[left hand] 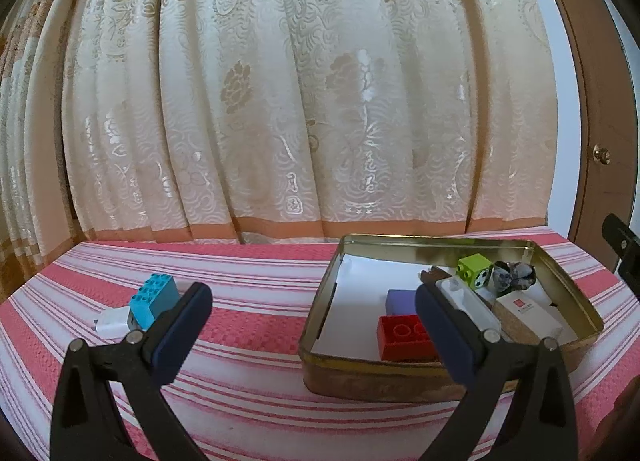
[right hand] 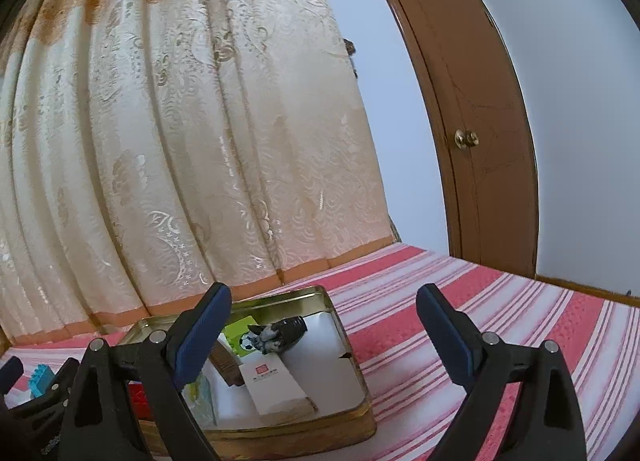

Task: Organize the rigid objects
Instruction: 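Withdraw both tools from the tin toward the blue brick and white plug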

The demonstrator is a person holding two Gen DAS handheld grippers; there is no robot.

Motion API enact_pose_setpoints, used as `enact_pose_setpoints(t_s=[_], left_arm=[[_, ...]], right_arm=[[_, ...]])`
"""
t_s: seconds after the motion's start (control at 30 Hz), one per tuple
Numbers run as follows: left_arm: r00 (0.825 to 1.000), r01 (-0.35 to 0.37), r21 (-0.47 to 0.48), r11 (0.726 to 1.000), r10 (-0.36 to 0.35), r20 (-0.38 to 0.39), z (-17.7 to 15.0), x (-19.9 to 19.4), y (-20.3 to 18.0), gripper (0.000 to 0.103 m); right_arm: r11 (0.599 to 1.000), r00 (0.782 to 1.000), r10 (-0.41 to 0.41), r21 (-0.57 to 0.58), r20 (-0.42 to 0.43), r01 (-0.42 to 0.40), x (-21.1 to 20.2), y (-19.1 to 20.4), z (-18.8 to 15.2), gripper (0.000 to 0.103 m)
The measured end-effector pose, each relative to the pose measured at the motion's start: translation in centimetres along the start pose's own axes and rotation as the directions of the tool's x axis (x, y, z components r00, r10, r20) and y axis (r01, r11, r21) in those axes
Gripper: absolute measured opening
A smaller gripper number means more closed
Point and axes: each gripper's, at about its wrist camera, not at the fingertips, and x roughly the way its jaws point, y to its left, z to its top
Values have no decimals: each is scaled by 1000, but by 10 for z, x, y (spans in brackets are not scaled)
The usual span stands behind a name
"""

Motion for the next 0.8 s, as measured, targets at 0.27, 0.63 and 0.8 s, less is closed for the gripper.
enact_pose_setpoints(t_s=[0.27,0.63,0.8], left_arm=[[1000,-22,-5,1000,22,-1,-1,1,15,103],[998,-67,-11,998,68,4,0,4,50,103],[996,-88,-20,996,88,1,1,8,68,103]], right_arm=[[1000,1000,13,-15,16,-13,-7,17,-4,95],[998,999,52,-47,15,-51,-12,64,-16,95],[996,997,80,-44,5,-79,-13,86,-22,95]])
